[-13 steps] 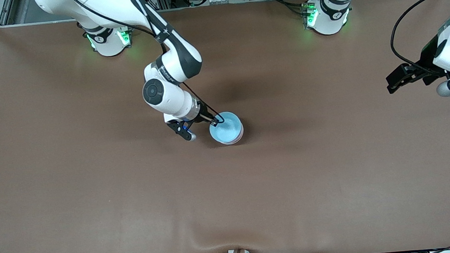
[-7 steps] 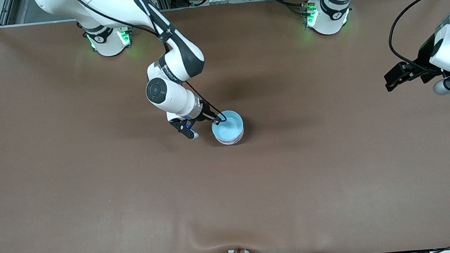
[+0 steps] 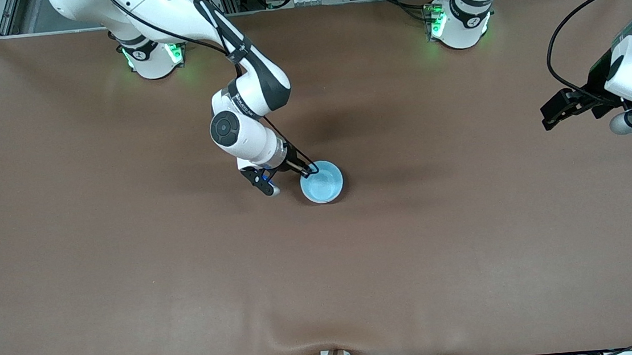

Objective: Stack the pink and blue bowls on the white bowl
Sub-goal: 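Open the right gripper and pull it back from the stack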

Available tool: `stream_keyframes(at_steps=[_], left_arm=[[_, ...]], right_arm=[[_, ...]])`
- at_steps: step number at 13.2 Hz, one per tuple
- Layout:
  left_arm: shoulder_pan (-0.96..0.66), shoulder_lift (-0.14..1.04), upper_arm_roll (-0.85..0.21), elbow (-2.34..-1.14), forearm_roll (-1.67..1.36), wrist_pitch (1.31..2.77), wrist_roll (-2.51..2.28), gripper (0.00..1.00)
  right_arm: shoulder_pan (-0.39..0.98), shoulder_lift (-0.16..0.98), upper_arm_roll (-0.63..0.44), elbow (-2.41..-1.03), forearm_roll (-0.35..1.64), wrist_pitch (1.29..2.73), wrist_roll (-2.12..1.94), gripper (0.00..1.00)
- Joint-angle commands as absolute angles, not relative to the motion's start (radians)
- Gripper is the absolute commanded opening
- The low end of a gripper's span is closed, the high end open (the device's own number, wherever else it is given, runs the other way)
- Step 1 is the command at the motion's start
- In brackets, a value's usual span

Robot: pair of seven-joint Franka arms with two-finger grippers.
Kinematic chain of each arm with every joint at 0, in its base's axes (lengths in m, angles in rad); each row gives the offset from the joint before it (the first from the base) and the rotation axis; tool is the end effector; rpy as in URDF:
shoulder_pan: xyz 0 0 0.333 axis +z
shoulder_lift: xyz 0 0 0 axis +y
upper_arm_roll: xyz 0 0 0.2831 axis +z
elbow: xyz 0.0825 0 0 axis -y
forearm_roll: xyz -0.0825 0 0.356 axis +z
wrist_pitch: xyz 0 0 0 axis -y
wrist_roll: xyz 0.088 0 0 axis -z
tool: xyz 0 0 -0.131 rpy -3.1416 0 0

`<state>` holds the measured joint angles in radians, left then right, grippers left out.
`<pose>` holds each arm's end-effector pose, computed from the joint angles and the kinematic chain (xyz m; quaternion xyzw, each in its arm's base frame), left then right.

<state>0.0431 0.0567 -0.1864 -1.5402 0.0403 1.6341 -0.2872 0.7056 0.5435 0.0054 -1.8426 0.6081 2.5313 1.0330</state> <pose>0.5445 -0.0709 0.5571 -0.9972 -0.0712 -0.0218 0.0105 0.4745 0.4107 0.2135 -0.9017 0.3822 0.1013 0.1752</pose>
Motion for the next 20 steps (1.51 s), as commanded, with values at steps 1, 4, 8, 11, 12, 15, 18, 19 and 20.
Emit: stream_keyframes(at_steps=[1,4,8,11,12,15,18,19,20], left_arm=[[0.058,0.029,-0.193,-1.568,0.025,1.655,-0.268,1.0],[0.058,0.028,-0.195,-1.568,0.025,1.655,-0.268,1.0],[0.057,0.026,-0.195,-1.565,0.025,1.654,-0.268,1.0],[0.055,0.026,-0.198,-1.56,0.025,1.652,-0.268,1.0],[0.055,0.026,-0.199,-1.56,0.025,1.652,-0.267,1.0],[0.054,0.026,-0.201,-1.555,0.025,1.651,-0.267,1.0],[0.054,0.026,-0.201,-1.554,0.025,1.646,-0.261,1.0],[0.054,0.025,-0.202,-1.554,0.025,1.643,-0.259,1.0],[0.054,0.025,-0.202,-1.554,0.025,1.641,-0.255,1.0]], right_arm=[[0.712,0.5,-0.027,-1.838,0.617,2.519,1.051,1.0],[0.71,0.434,-0.093,-1.841,0.588,2.485,1.045,1.0],[0.7,0.365,-0.237,-1.836,0.446,2.277,0.869,1.0],[0.673,0.298,-0.369,-1.841,0.445,2.081,0.672,1.0],[0.666,0.279,-0.42,-1.841,0.445,2.041,0.604,1.0],[0.655,0.242,-0.558,-1.841,0.445,1.959,0.421,1.0],[0.525,0.192,-0.536,-1.838,0.43,1.881,0.322,1.0],[0.459,0.166,-0.479,-1.838,0.381,1.87,0.299,1.0],[0.402,0.132,-0.422,-1.839,0.303,1.867,0.295,1.0]])
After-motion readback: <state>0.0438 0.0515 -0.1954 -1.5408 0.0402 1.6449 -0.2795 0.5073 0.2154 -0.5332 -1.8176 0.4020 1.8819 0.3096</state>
